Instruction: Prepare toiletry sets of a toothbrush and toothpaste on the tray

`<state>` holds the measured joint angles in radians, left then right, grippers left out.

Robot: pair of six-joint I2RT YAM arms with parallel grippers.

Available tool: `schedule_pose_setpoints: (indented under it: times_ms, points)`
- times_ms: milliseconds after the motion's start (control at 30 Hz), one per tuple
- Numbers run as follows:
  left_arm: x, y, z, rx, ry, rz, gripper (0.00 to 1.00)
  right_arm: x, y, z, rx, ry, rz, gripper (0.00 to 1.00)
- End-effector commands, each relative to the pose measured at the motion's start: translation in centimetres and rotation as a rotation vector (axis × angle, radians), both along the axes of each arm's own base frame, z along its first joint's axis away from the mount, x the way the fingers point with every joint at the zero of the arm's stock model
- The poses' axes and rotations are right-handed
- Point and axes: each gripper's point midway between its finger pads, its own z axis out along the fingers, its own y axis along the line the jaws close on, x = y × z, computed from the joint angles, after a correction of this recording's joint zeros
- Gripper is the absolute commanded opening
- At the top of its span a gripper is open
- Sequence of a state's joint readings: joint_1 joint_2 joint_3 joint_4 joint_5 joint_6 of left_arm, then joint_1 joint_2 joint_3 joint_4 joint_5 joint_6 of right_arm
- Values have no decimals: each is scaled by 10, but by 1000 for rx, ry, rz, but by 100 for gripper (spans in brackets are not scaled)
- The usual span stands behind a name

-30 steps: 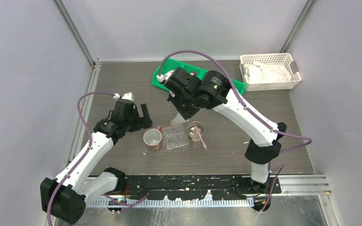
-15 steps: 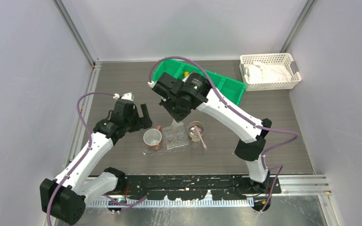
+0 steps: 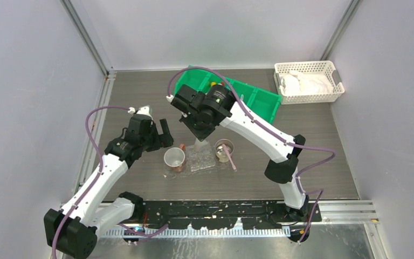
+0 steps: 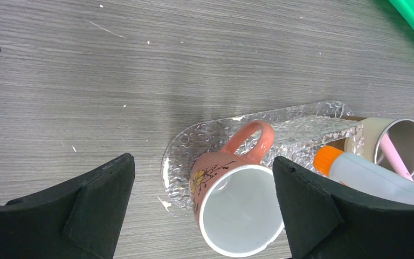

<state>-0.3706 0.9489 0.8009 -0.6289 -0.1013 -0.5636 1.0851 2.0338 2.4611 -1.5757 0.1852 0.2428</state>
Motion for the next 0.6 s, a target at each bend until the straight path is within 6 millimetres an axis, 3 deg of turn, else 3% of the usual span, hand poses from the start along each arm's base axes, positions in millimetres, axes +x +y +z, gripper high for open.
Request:
schedule_pose_setpoints:
  times_ms: [0,567]
  points:
    - [3,1,7,-3,-30,-4,100,-4,6,20,80,-13,24,1]
    - [1,2,4,-2,-28,-3,100,-1,17,-1,40,7,43,1]
